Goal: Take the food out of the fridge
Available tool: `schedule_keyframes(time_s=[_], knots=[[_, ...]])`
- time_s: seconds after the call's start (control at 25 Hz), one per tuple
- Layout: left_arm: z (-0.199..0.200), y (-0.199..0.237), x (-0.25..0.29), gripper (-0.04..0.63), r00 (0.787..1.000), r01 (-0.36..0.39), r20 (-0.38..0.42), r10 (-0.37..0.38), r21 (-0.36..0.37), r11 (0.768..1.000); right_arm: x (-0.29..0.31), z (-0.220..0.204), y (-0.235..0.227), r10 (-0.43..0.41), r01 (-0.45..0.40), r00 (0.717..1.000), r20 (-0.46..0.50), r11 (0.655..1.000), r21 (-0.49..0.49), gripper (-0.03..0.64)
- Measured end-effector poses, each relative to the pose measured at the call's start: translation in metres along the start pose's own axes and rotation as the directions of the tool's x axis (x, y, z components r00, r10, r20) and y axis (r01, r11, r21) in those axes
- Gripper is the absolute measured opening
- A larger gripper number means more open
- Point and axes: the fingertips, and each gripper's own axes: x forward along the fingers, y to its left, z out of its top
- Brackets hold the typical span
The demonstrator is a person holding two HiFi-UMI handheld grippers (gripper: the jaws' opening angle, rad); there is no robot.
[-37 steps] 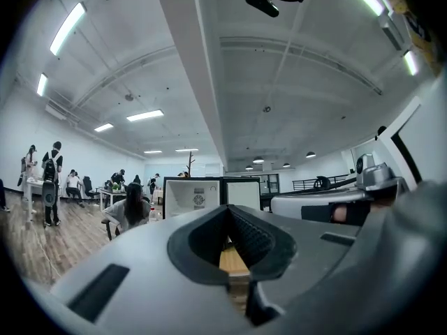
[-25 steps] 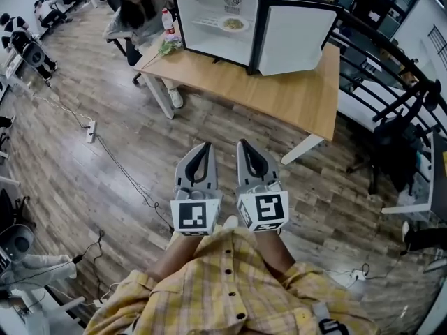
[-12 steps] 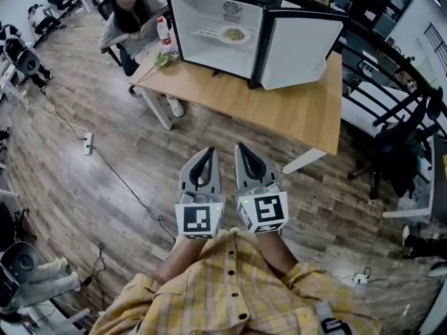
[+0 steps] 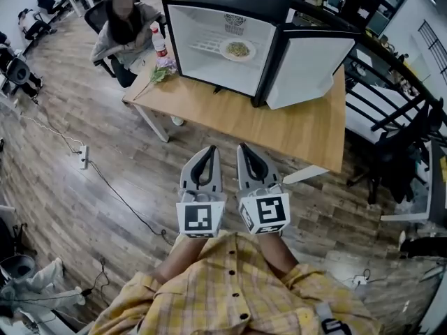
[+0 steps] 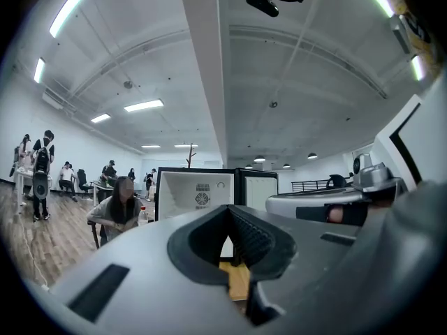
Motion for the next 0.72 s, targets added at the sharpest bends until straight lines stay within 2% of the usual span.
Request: schedule_keyframes(time_s=[0.48,0.72], knots=[[0.012,0.073,0.081,0.006,0.997,0.079,-0.005,-0.079,-0.006,0.997,0.097,0.014,-0.015,-0.104,0.104,0.995,-0.001,0.995,0.001,0.008],[-0.004,0.106,0.106,0.006,0.99,0.124,-0.058,-0.125,-0.021,0.992,0.144,0.016,-0.005,-0.115,0.115,0.993,-0.019,0.993,0.028,0.008]])
